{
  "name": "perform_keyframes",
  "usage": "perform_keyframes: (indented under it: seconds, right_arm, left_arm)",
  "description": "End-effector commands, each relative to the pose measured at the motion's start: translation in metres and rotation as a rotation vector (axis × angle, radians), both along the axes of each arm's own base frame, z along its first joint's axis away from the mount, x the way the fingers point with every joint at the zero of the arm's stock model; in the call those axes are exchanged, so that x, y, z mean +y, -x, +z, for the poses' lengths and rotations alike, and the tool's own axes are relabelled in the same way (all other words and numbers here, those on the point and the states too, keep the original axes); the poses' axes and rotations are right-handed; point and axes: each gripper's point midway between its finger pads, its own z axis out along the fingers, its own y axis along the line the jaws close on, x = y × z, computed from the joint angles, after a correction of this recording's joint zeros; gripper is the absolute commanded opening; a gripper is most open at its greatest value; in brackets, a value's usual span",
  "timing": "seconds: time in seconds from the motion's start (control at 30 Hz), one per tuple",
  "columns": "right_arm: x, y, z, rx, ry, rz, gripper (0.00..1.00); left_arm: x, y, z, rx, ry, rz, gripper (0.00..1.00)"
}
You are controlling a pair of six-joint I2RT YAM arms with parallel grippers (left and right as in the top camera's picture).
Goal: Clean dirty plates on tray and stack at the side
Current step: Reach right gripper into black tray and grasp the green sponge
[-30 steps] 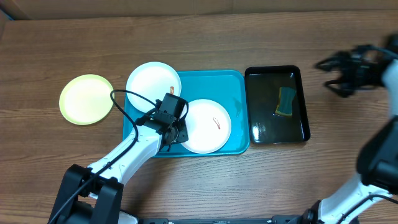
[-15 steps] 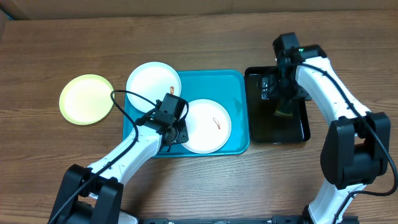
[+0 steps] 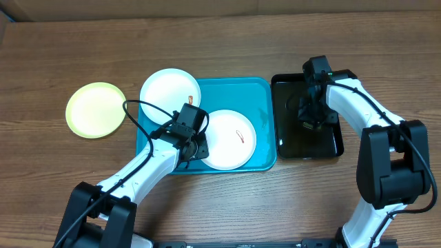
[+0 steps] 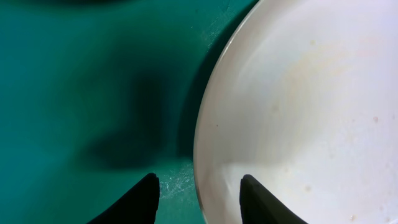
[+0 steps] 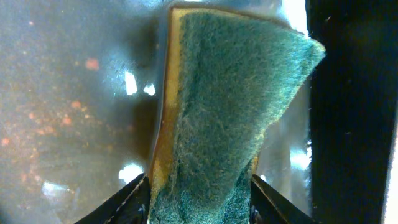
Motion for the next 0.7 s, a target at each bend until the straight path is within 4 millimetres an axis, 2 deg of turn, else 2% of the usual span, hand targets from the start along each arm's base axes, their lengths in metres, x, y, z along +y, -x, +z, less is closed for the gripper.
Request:
perform_keyframes:
  seconds: [0.0, 0.07, 0.1, 0.13, 0.37, 0.43, 0.47, 0.5, 0.53, 0.6, 0.63, 0.67]
  right_arm:
    - [0.007, 0.002, 0.004, -0.003, -0.046, -0.026, 0.5]
    - [0.008, 0.005, 0.003, 0.006, -0.053, -0.054, 0.55]
    - [0.009, 0.006, 0.003, 0.013, -0.063, -0.065, 0.61]
    - [0.011, 0.008, 0.003, 0.02, -0.074, -0.077, 0.64]
    - [0.013, 0.013, 0.003, 0.037, -0.086, -0.105, 0.64]
    - [0.014, 0.01, 0.003, 0.025, -0.091, -0.131, 0.53]
    - [0.014, 0.009, 0.003, 0.022, -0.092, -0.143, 0.42]
    - [0.014, 0.01, 0.003, 0.022, -0.093, -0.154, 0.2]
    - [0.014, 0.01, 0.003, 0.024, -0.098, -0.162, 0.04]
    - [0.016, 0.012, 0.003, 0.032, -0.103, -0.173, 0.04]
    - [0.016, 0.012, 0.003, 0.031, -0.103, -0.173, 0.13]
    - [0.017, 0.01, 0.003, 0.025, -0.104, -0.172, 0.45]
  left_arm:
    - [-0.002, 0.004, -0.005, 0.02, 0.001, -0.007, 0.44]
    - [-0.002, 0.004, -0.005, 0.02, 0.001, -0.007, 0.44]
    - [-0.002, 0.005, -0.005, 0.02, 0.001, -0.007, 0.44]
    - [-0.002, 0.005, -0.005, 0.02, 0.001, -0.007, 0.44]
    - [-0.002, 0.005, -0.005, 0.021, 0.001, -0.007, 0.44]
    - [-0.002, 0.005, -0.005, 0.021, 0.001, -0.007, 0.44]
    - [-0.002, 0.005, -0.005, 0.021, 0.001, -0.007, 0.44]
    - [-0.002, 0.005, -0.005, 0.021, 0.001, -0.007, 0.44]
    - [-0.002, 0.005, -0.005, 0.021, 0.001, -0.007, 0.44]
    - [-0.001, 0.005, -0.005, 0.023, -0.001, -0.007, 0.44]
    - [-0.001, 0.005, -0.005, 0.023, -0.001, -0.007, 0.45]
    - [-0.001, 0.006, -0.005, 0.025, -0.001, -0.007, 0.45]
